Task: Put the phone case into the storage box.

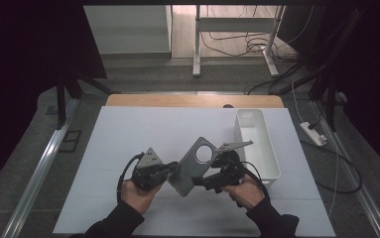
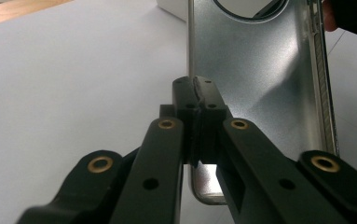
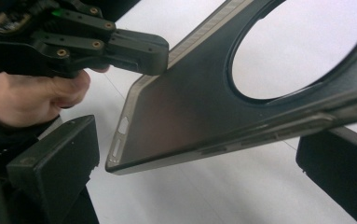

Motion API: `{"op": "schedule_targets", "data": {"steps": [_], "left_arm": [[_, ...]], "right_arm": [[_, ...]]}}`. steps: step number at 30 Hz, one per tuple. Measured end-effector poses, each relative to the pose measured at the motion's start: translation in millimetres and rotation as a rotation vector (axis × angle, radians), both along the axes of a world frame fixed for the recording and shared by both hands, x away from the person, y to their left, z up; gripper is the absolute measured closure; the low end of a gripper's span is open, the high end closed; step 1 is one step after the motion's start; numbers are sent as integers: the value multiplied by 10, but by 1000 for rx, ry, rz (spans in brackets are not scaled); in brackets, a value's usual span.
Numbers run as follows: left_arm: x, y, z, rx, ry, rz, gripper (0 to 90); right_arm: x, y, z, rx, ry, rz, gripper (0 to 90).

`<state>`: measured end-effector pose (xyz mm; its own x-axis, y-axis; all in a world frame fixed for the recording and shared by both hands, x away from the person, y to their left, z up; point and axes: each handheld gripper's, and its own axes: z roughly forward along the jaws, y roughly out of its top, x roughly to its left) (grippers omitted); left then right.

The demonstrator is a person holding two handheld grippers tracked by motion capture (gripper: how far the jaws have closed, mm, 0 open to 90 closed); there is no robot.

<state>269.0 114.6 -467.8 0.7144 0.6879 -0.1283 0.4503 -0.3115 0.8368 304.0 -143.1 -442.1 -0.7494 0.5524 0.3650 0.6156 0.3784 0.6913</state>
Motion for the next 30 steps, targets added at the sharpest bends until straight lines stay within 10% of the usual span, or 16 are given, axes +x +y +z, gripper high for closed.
{"op": "schedule_targets", "data": {"steps": [14, 30], "left_arm": [[-33, -27, 9, 3, -11, -3, 889], [-61, -33, 18, -2, -31, -4, 888]], "right_arm": [[68, 83, -68, 60, 83, -42, 109], [139, 17, -115, 205, 167, -40, 697]]}}
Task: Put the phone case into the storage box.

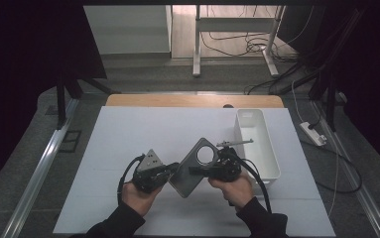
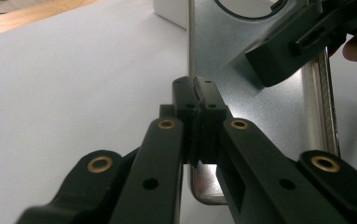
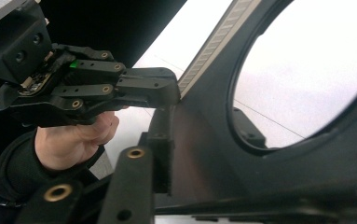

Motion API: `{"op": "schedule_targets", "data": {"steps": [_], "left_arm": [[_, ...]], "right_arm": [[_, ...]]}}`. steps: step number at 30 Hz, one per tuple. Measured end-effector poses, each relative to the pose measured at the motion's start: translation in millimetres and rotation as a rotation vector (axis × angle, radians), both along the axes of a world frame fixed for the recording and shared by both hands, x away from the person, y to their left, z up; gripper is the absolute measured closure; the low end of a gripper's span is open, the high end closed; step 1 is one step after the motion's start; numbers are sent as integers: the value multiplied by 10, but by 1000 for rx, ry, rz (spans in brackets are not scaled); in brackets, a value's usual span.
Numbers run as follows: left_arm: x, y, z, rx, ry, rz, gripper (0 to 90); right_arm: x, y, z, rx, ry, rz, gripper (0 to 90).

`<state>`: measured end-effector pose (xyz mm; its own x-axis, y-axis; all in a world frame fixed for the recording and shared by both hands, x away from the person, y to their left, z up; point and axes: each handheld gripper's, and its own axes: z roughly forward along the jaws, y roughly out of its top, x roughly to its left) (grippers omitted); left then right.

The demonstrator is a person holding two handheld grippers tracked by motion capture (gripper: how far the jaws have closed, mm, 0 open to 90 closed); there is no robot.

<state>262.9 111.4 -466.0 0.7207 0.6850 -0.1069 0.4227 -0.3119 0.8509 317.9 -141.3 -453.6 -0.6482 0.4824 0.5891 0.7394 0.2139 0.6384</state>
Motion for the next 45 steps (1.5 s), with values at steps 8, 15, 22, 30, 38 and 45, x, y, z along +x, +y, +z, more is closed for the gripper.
{"op": "schedule_targets", "data": {"steps": [8, 15, 22, 30, 38, 45], "left_arm": [[-16, 3, 3, 5, -17, -15, 883], [-9, 9, -8, -6, -9, -42, 838], [38, 110, 22, -39, 22, -43, 449], [103, 206, -41, -77, 126, -152, 81], [120, 265, -112, -99, 169, -211, 0], [142, 277, -170, -86, 193, -256, 0]], "right_arm": [[27, -53, -50, 71, 71, -20, 796], [19, -75, -56, 93, 96, -27, 850], [-9, -58, -38, 58, 54, 3, 849], [-40, -79, 7, 29, -19, 63, 847], [-36, -131, 31, 2, -61, 91, 847], [-62, -132, 63, -34, -134, 147, 847]]}}
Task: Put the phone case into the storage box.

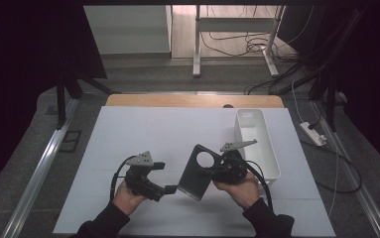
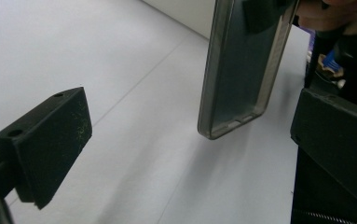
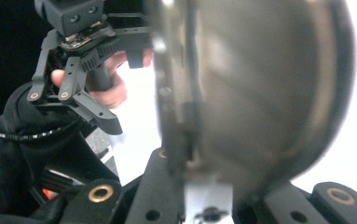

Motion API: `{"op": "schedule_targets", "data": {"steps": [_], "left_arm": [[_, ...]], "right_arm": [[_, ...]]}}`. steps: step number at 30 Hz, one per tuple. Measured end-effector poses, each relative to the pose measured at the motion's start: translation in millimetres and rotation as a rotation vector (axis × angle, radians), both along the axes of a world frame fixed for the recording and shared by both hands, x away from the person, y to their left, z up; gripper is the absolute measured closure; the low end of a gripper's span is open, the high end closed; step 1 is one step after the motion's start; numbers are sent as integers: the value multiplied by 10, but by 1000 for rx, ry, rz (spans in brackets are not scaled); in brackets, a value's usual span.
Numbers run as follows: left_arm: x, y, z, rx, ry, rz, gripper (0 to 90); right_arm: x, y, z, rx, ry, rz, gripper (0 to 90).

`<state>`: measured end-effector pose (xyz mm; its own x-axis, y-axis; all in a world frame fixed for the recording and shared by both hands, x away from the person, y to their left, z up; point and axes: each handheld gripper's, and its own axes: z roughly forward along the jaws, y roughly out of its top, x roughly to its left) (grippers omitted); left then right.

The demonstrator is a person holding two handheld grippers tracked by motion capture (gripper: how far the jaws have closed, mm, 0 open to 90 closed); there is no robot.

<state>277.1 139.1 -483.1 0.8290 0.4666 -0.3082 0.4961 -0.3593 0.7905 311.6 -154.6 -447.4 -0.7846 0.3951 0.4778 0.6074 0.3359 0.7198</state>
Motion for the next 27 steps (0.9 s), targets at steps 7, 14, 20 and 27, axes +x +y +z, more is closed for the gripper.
{"op": "schedule_targets", "data": {"steps": [7, 14, 20, 27], "left_arm": [[-11, -69, -22, -7, 2, -59, 0], [-5, -134, -46, -3, 16, -100, 0], [-6, -179, -53, -3, 29, -127, 0], [-41, -204, -24, -7, 17, -173, 143]], "right_arm": [[-16, 11, 16, -1, -19, 41, 848], [-54, 74, 24, 1, -33, 97, 849], [-77, 115, 26, 11, -34, 129, 849], [-97, 133, 46, 24, -44, 159, 850]]}}
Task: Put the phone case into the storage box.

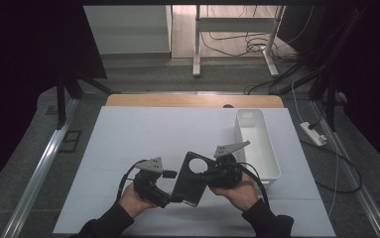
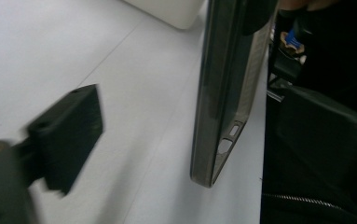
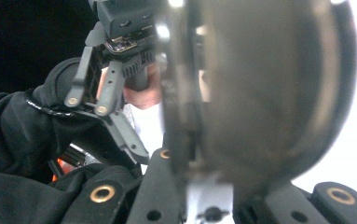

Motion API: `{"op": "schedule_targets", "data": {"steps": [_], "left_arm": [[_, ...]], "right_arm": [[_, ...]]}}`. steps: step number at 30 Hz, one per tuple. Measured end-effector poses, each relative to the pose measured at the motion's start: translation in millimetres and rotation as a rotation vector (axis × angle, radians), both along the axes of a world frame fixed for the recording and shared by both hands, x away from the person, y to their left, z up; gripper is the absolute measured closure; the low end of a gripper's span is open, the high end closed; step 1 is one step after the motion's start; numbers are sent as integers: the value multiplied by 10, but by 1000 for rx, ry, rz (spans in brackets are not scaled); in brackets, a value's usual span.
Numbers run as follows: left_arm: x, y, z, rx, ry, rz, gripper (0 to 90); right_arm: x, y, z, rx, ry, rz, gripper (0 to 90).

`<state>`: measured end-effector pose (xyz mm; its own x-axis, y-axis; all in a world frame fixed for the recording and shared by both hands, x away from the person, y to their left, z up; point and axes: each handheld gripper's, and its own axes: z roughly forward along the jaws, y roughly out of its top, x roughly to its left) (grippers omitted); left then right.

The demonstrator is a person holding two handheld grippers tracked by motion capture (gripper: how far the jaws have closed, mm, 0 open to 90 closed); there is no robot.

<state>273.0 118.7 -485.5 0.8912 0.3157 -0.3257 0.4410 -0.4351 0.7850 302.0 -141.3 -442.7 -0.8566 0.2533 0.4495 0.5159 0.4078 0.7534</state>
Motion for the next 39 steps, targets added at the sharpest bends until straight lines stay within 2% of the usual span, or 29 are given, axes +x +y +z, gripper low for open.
{"op": "schedule_targets", "data": {"steps": [2, 6, 10, 11, 12, 18, 23, 26, 28, 31, 33, 35, 38, 39], "left_arm": [[-5, -1, 1, -11, 4, -21, 217], [0, -3, -6, -38, 32, -66, 424], [4, -13, -11, -50, 49, -102, 572], [9, -13, -14, -58, 58, -111, 572], [13, -14, -18, -67, 70, -129, 619], [31, -3, -28, -95, 83, -158, 757], [39, 2, -25, -112, 90, -207, 831], [24, -4, -9, -101, 71, -208, 841], [3, -10, 10, -86, 35, -214, 843], [-17, -8, 41, -70, 9, -197, 844], [-27, -8, 57, -53, -2, -175, 844], [-43, -6, 74, -31, -16, -147, 844], [-62, -12, 83, 7, -23, -116, 843], [-62, -12, 83, 7, -23, -116, 843]], "right_arm": [[-6, 8, 6, 2, -4, 7, 849], [-19, 26, 10, 12, -2, 25, 849], [-28, 36, 18, 24, -1, 42, 850], [-28, 36, 18, 24, -1, 42, 850], [-30, 39, 21, 29, -1, 48, 850], [-43, 49, 32, 35, -3, 73, 849], [-42, 51, 33, 42, -4, 96, 847], [-39, 51, 30, 52, -1, 108, 846], [-37, 47, 30, 56, 0, 123, 845], [-50, 47, 45, 58, -20, 124, 825], [-50, 48, 49, 54, -26, 108, 770], [-47, 53, 53, 29, -40, 89, 644], [-40, 38, 71, 2, -68, 48, 536], [-40, 38, 71, 2, -68, 48, 536]]}}
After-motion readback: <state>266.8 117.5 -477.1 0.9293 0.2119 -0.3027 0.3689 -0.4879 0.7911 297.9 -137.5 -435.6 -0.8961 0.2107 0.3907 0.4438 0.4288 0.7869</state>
